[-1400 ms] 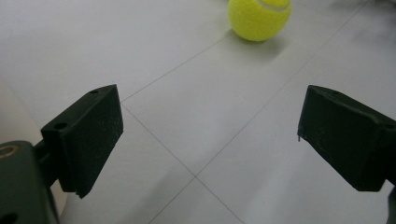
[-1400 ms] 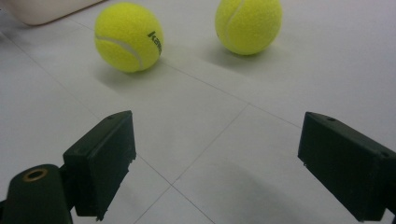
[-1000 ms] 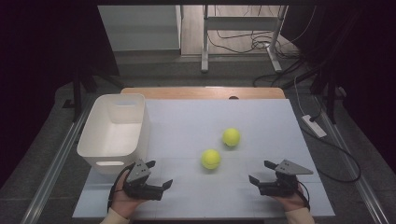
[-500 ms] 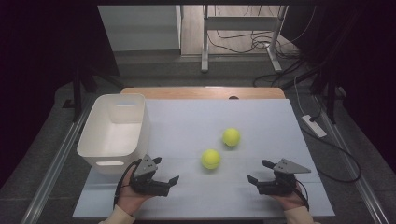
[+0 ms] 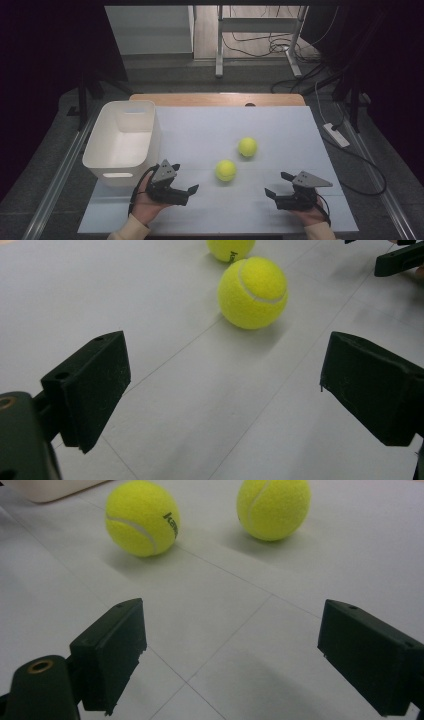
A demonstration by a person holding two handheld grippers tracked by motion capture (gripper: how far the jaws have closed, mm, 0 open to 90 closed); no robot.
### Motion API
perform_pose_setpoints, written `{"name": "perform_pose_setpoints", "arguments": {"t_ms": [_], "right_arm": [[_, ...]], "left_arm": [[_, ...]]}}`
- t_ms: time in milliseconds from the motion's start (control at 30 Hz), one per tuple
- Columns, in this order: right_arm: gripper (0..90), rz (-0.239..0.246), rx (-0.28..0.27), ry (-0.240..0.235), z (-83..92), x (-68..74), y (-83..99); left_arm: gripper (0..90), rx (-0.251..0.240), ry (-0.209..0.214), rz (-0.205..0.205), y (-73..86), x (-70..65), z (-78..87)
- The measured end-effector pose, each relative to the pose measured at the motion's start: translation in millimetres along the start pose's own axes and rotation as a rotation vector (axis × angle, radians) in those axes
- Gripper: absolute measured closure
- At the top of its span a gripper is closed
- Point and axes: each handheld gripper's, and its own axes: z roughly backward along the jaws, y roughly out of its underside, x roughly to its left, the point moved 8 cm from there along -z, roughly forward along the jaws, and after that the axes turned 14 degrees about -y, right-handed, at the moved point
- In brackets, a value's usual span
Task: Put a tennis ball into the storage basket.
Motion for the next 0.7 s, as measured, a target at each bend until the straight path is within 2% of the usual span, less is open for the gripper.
{"name": "perform_pose_setpoints", "arguments": {"t_ms": [233, 600, 700], "right_arm": [[12.0, 0.003, -0.004, -0.006, -0.1, 1.0, -0.4], [12.0, 0.012, 0.005, -0.017, -1.2, 2.5, 0.3], [12.0, 0.014, 0.005, -0.016, -1.3, 2.3, 0.2]], "left_arm": [[6.2, 0.025, 0.005, -0.009, 0.2, -2.4, -6.1], [6.0, 0.035, 0.012, -0.01, -4.3, -5.5, -10.5], [5.9, 0.032, 0.014, -0.022, -8.0, -7.8, -12.9]]}}
